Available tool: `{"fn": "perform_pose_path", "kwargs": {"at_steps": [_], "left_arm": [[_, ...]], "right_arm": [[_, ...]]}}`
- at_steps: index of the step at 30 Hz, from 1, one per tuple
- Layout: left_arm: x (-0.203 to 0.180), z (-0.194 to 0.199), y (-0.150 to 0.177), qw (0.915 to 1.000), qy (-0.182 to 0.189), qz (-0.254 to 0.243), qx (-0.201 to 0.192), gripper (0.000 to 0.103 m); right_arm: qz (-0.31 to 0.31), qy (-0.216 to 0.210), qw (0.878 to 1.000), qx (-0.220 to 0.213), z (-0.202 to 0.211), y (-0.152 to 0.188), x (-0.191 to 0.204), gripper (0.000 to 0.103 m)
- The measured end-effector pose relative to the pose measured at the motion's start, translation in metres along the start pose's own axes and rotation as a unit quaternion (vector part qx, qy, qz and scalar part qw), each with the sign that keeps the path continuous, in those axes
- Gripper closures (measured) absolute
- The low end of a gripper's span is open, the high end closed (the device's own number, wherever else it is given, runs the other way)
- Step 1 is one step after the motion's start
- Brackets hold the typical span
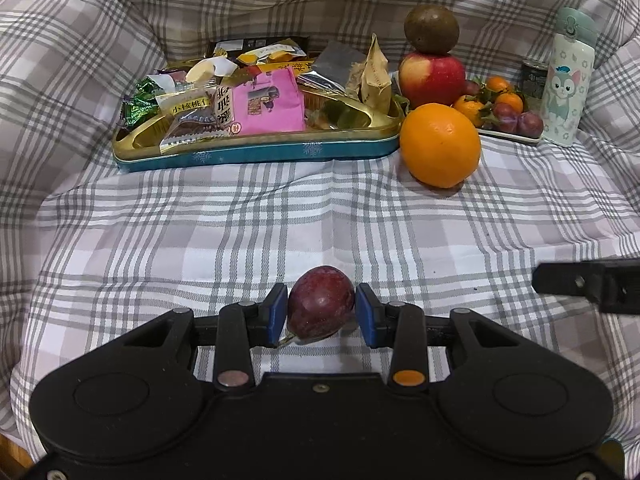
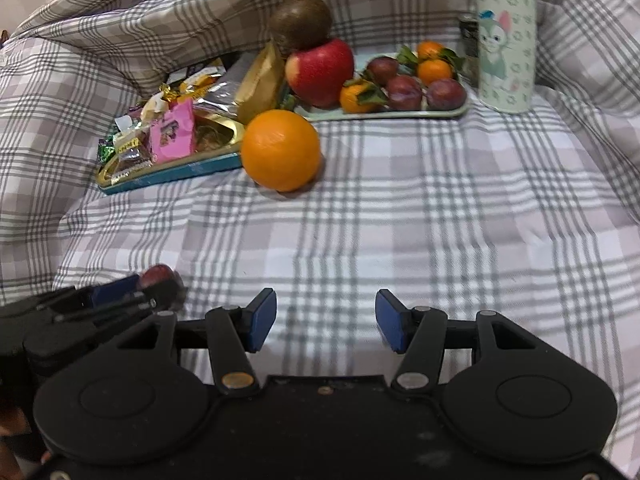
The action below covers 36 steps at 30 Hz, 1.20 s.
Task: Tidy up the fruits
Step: 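Grasp the large orange with the right gripper while the left holds the plum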
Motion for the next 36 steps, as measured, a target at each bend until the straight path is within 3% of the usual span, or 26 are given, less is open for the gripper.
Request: {"fn": "perform_pose_path", "kwargs": {"at_steps": [8, 24, 36], "left_arm": [[-0.001, -0.003, -0.001, 1.0, -0.003, 0.006, 0.005, 0.056], [0.01, -0.005, -0.004, 0.9986, 0.031, 0.039, 0.015, 0.056], [0.014, -0.007, -0.006, 0.9974, 0.046, 0.052, 0.02, 0.056]], "right_arm": [[0.005, -0.007, 1.0, -0.025, -0.009, -0.028, 0.016, 0.044], [0.034, -0.003, 0.997, -0.075, -0.027, -0.087, 0.043, 0.044], [0.058, 0.018, 0.996, -0.072, -0.055, -0.105, 0.045, 0.04]]}}
Point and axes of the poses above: each gripper's, at about its wrist camera, not at the fingertips, and z roughly against the way its jaws point, x to its left, y to its underside, the point moved 4 cm from there along -z, roughly the way its jaws point, and after that the axes turned 8 degrees about x, right-handed, at the moved point
